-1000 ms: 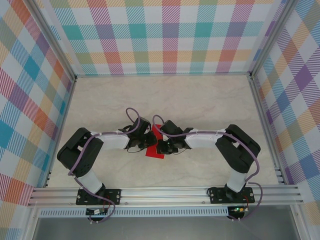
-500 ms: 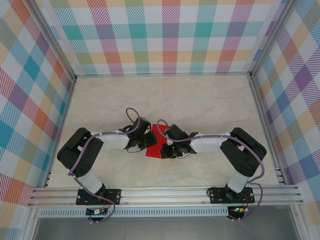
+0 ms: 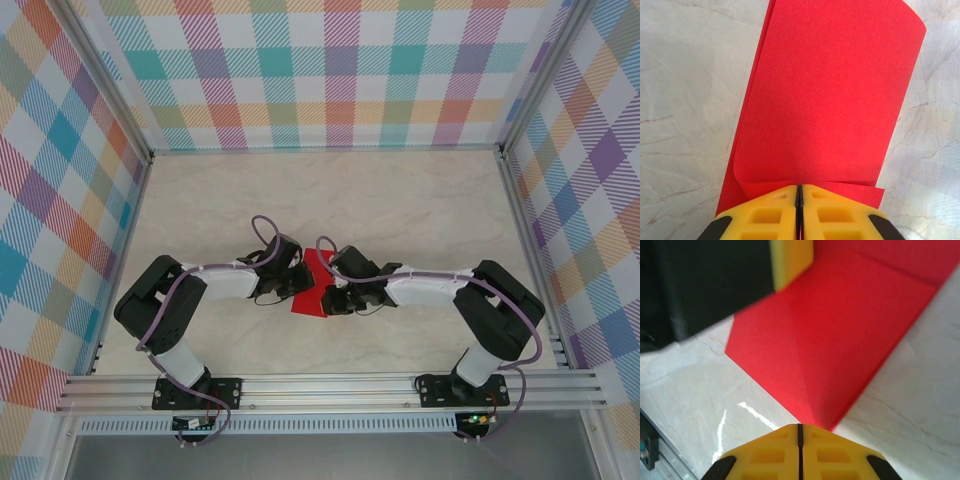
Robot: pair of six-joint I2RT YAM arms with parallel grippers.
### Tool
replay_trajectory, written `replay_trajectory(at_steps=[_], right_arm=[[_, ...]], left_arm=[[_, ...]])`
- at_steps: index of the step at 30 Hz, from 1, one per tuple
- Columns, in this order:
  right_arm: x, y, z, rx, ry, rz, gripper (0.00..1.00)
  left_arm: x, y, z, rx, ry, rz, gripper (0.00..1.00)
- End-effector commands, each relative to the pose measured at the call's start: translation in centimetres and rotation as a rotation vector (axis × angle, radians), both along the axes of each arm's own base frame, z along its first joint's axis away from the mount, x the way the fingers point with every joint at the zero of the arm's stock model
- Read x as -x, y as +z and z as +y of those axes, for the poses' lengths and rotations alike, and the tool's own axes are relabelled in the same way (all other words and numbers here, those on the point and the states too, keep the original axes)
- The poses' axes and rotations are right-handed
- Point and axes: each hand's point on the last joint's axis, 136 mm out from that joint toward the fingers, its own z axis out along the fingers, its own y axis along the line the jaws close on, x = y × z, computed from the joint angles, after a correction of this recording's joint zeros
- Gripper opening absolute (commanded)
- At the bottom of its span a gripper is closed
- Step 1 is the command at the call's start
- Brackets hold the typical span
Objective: Fold a paper plane with a square sheet of paper (pick it up from the middle)
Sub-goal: Fold the triangle a second time at the center of the table.
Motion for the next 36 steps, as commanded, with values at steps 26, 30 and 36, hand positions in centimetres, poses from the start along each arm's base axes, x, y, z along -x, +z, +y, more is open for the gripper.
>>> replay_trajectory(at_steps=[26,30,36], right_arm=[[0.8,-5.2,-2.3,0.216,-0.055,0.119,0.06],[0.8,-5.3,-2.4,0.221,-0.055,0.123,0.06],[0.9,-5.4,-2.5,0.224,-0.057,0.127,0.06]], left_arm=[[3.8,1.8,-1.8,0.185,-0.108,0.025,0.11],[3.9,2.2,-2.2,0.198,-0.113,0.024,0.11],[4.3,1.5,-2.6,0.206,-0.117,0.05,0.1]])
